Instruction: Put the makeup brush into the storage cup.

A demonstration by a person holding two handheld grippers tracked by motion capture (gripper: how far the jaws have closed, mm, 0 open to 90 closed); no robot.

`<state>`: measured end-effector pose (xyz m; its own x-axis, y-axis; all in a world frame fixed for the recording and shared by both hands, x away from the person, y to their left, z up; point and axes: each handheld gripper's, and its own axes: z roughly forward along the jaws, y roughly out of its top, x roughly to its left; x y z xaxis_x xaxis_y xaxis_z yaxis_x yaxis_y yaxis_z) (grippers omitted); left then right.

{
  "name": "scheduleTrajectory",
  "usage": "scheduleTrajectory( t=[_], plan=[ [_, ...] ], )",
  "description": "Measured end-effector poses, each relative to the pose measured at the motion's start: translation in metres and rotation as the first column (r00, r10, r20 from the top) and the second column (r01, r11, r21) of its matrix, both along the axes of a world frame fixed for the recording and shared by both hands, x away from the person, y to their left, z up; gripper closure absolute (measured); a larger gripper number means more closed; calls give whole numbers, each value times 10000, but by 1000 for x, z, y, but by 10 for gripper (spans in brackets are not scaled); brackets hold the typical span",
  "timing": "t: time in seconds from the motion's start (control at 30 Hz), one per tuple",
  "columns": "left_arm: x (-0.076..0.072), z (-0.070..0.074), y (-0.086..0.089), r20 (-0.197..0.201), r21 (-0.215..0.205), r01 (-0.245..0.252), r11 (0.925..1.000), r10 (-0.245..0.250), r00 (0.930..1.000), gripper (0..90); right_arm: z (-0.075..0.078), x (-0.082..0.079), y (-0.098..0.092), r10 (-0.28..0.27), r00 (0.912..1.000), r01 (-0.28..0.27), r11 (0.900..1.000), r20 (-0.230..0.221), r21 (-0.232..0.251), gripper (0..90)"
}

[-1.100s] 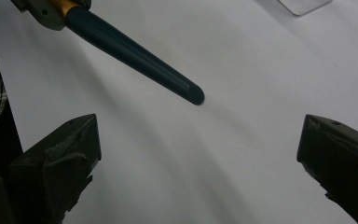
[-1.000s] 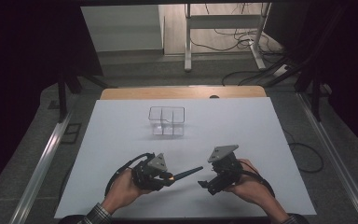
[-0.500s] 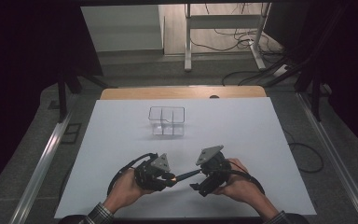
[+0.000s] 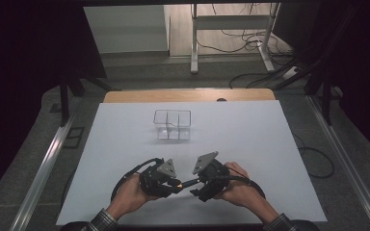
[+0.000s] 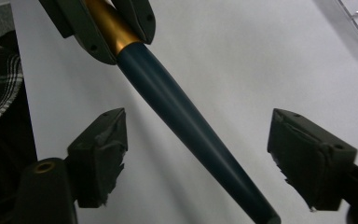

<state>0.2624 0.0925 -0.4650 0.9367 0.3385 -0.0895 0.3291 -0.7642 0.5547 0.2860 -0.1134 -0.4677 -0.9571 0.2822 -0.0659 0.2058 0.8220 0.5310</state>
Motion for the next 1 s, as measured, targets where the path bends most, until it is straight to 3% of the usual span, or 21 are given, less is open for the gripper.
scheduleTrajectory(
  t=[0.4,0.57,0.6,0.63,0.67,0.7,0.73,0.77,1.0],
  plan=[
    [0,-1,-2,-65,153,65,9999,-64,10000,730,0,-3,10,633,9969,-615,9974,473,-386,436],
    [0,-1,-2,-145,163,148,9998,-145,9998,729,-1,-5,12,1127,9930,-1105,9921,356,-592,602],
    [0,-1,-2,-145,163,148,9998,-145,9998,726,-1,-5,12,1127,9930,-1105,9921,356,-592,602],
    [-3,1,-3,510,200,130,9997,-140,9986,696,-4,-8,12,1592,9870,-1556,9815,237,-1118,707],
    [-3,1,-3,510,200,130,9997,-140,9986,661,-4,-8,12,1592,9870,-1556,9815,237,-1118,707],
    [-3,7,-1,998,-11,9,10000,-8,9950,623,-5,-9,12,1895,9815,-1913,9771,-272,-931,764],
    [-4,9,0,1221,-228,-86,9997,113,9925,609,-4,-10,13,1767,9833,-1795,9809,-426,-747,765],
    [-4,10,1,1375,-292,-159,9994,198,9903,505,-3,-8,14,1670,9842,-1711,9823,-581,-760,766],
    [1,5,8,1359,-398,-717,9966,765,9878,231,-4,-2,6,1160,9897,-1212,9908,-835,-601,766]
  ],
)
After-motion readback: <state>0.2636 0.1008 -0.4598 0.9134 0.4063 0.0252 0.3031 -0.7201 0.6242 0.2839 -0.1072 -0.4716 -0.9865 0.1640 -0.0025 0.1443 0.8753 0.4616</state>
